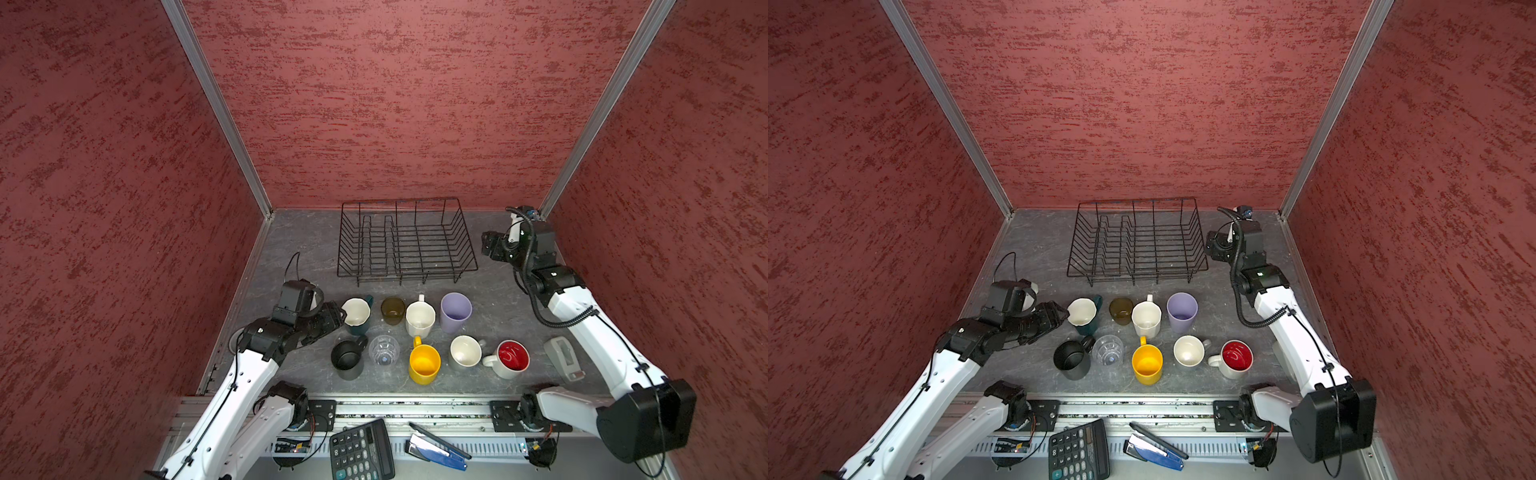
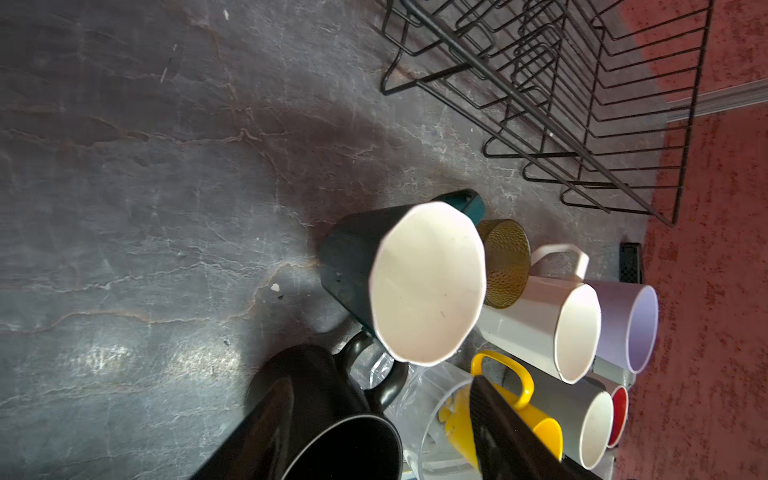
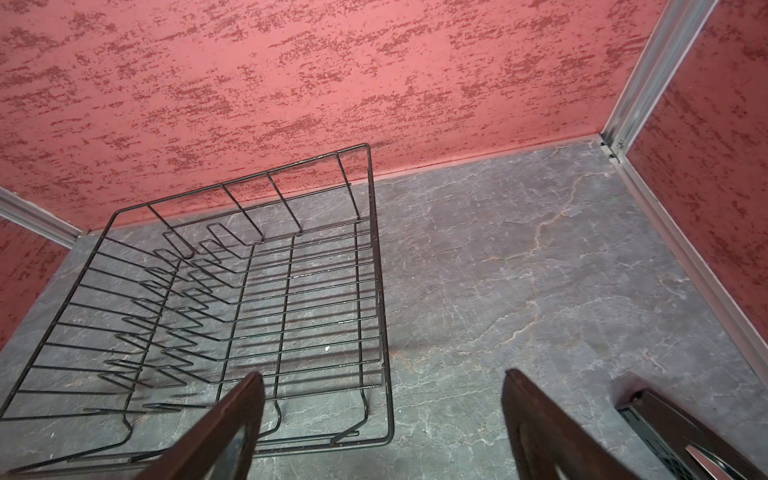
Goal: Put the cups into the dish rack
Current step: 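Reach the left gripper to the dark green mug while the right arm rises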
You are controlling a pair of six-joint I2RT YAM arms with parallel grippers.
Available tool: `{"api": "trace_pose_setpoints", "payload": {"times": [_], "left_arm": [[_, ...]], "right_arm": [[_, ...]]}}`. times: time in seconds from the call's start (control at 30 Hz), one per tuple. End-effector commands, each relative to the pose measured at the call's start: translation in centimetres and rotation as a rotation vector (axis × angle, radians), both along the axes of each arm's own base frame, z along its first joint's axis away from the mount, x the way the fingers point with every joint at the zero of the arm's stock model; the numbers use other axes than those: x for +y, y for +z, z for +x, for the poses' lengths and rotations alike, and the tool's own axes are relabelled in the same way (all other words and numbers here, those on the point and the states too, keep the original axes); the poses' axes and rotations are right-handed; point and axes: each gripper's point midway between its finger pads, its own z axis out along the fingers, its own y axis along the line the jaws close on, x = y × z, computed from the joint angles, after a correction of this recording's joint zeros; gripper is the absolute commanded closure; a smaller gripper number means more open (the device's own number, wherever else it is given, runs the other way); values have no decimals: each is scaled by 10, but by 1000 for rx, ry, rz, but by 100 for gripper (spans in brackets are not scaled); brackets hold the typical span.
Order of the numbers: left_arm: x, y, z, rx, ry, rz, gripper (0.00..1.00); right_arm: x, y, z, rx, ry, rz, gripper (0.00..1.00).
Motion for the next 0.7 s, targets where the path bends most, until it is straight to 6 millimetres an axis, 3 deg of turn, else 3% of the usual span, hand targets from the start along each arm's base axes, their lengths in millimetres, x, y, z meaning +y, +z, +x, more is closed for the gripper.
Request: {"api": "trace_pose_setpoints", "payload": {"times": [0.0, 0.67], "left_arm": [[4, -4, 12, -36, 44, 24, 34], [-13, -21, 47, 1, -10, 116, 45]], "right_arm": [[12, 14, 2, -27, 52, 7, 11], [30, -13, 5, 5, 131, 22, 8]]}}
